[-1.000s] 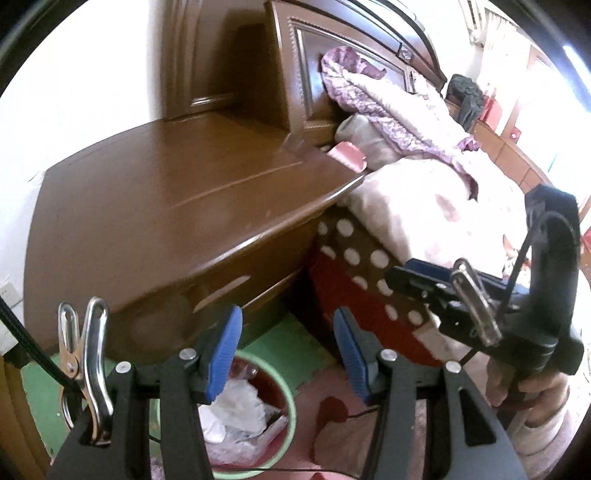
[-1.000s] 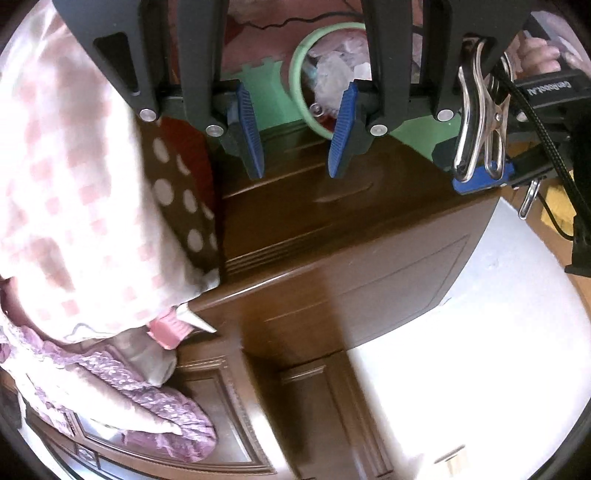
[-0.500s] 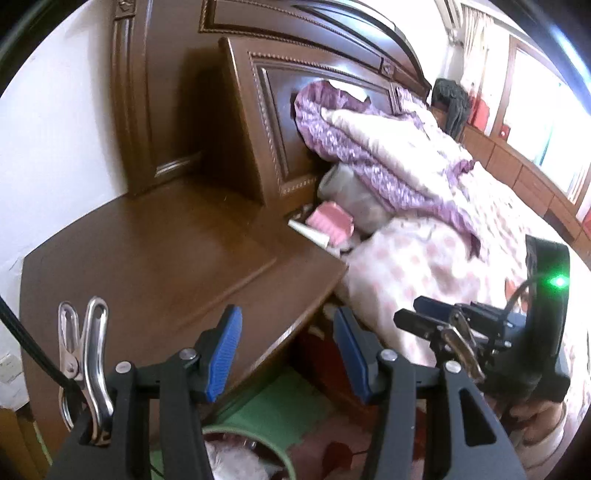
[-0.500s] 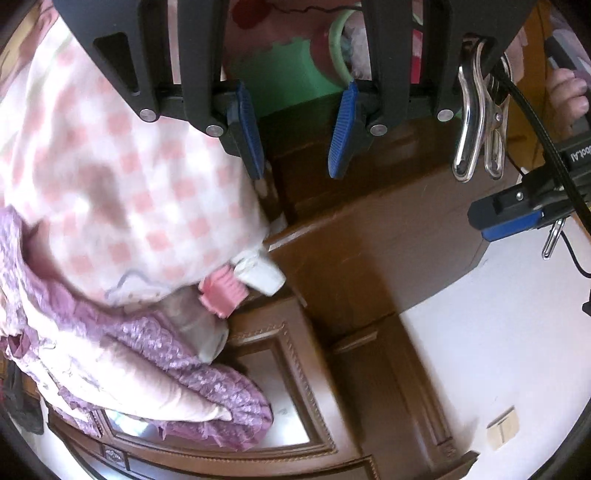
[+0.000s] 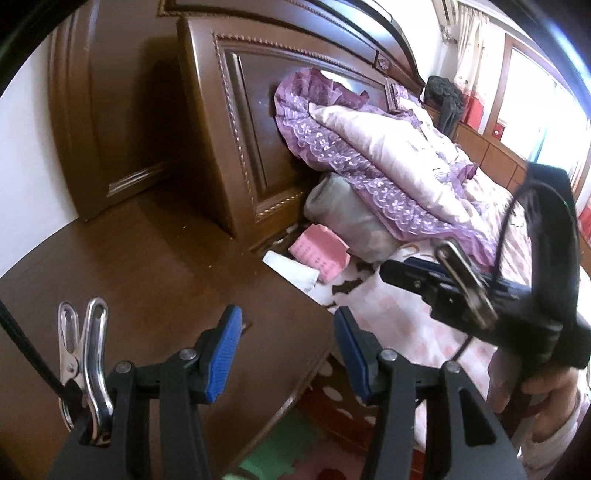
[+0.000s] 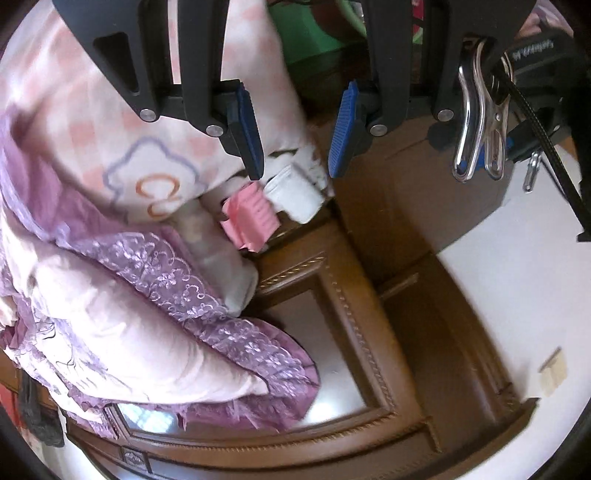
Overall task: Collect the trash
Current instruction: 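Raise both open tools from the bin toward the bedside, then close the right tool on the pink paper packet while the left tool approaches the white wipe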
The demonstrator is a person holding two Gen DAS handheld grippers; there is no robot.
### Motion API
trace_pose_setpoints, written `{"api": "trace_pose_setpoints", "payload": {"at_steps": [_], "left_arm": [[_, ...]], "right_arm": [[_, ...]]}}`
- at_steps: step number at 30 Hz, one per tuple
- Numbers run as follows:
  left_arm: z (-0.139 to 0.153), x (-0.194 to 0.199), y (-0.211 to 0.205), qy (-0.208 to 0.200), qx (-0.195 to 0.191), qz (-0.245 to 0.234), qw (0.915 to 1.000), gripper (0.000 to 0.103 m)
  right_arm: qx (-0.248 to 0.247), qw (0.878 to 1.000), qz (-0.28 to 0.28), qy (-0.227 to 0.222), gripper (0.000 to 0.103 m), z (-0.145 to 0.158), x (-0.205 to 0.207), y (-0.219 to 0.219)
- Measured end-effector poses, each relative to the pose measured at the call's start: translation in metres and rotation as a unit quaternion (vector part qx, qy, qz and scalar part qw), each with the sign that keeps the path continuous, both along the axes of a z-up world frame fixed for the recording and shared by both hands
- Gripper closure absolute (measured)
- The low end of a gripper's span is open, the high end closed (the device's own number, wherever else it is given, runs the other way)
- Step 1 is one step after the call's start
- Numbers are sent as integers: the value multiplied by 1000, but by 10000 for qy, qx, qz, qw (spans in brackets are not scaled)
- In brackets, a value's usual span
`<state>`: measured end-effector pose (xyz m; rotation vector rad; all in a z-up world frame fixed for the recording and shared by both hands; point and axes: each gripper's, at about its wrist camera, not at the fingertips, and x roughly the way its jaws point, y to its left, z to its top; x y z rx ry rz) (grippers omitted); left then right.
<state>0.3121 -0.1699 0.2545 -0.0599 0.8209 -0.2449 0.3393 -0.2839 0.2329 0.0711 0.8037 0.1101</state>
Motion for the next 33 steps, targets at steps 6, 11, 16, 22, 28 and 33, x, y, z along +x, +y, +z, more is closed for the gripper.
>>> {"api": "trace_pose_setpoints", "payload": {"at_steps": [6, 11, 16, 22, 28, 33], "left_arm": [[-27, 38, 3, 243, -69, 39, 9997, 48], [-40, 55, 7, 269, 27, 5, 9996, 48], [-47, 72, 8, 374, 101, -99, 9992, 46], [-52, 89, 4, 633, 274, -177, 9975, 44], [-48, 98, 0, 663, 341, -331, 9967, 44], [-51, 102, -13, 792, 663, -547, 9931, 44]], "right_arm": [[-153, 9989, -211, 394, 66, -26, 49, -9], [-309, 9968, -359, 645, 66, -46, 82, -13], [-493, 9951, -483, 706, 65, -61, 107, -14], [-594, 9946, -432, 729, 54, -70, 121, -12], [-600, 9913, -432, 1093, 54, -92, 143, -12], [-496, 9932, -407, 975, 60, -98, 143, -15]]}}
